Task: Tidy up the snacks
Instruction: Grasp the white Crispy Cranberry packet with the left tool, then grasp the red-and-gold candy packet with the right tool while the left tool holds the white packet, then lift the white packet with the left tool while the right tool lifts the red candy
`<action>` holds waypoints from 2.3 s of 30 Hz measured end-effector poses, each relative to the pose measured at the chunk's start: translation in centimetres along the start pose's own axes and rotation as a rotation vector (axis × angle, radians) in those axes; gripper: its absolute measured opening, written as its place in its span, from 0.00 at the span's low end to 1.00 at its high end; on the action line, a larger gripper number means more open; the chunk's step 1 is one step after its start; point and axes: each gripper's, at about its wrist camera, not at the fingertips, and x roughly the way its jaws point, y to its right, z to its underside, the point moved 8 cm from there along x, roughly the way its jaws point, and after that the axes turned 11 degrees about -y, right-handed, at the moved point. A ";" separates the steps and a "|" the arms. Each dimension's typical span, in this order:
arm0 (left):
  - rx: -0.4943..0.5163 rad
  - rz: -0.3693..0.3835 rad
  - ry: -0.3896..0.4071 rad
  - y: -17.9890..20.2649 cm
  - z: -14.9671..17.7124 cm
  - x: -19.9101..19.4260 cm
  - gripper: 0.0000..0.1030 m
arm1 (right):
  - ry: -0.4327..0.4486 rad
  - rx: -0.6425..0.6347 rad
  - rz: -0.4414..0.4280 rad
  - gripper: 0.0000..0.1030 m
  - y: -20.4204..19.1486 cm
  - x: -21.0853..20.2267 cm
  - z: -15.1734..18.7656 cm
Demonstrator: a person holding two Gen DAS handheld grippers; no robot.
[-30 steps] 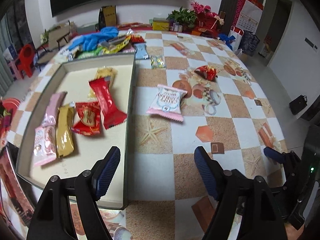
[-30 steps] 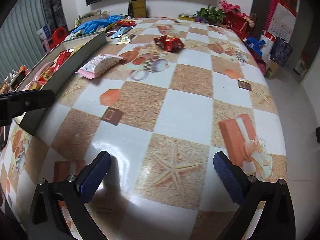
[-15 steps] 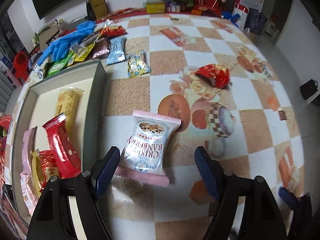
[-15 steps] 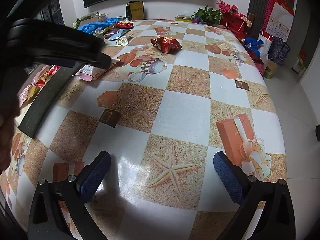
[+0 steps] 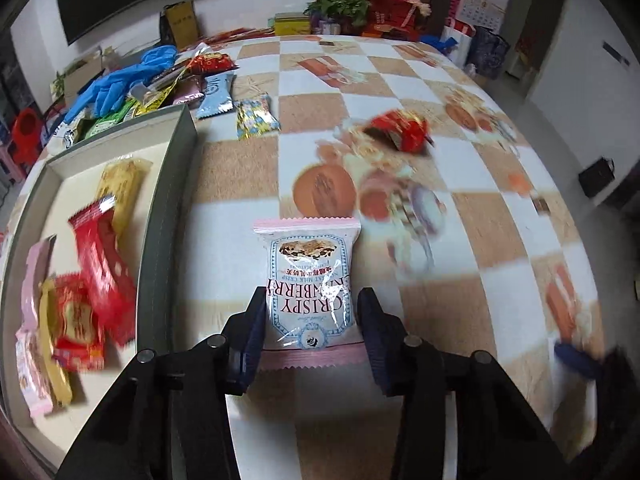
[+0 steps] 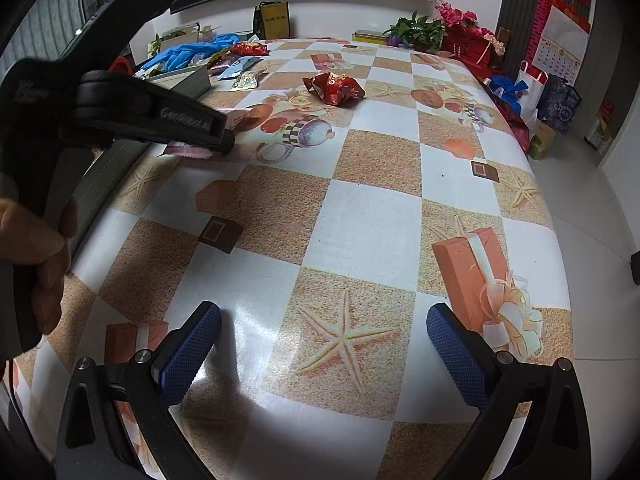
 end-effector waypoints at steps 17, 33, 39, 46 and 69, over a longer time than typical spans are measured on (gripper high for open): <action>0.081 0.032 0.142 0.2 6.2 -2.3 0.47 | -0.089 0.267 -0.134 1.00 3.7 4.4 -13.2; 0.066 0.086 0.151 0.0 6.5 -2.5 0.47 | -0.044 0.104 0.024 0.65 0.2 7.1 -20.2; 0.062 0.091 0.152 -0.1 6.6 -2.5 0.47 | -0.033 0.045 0.002 0.48 -1.0 6.5 -19.6; 0.063 0.085 0.151 -0.1 6.5 -2.4 0.47 | 0.016 0.039 -0.030 0.47 -1.1 4.0 -16.7; 0.064 0.017 0.145 -0.1 7.4 -2.5 0.47 | 0.061 0.056 0.028 0.48 -0.8 -0.9 -0.6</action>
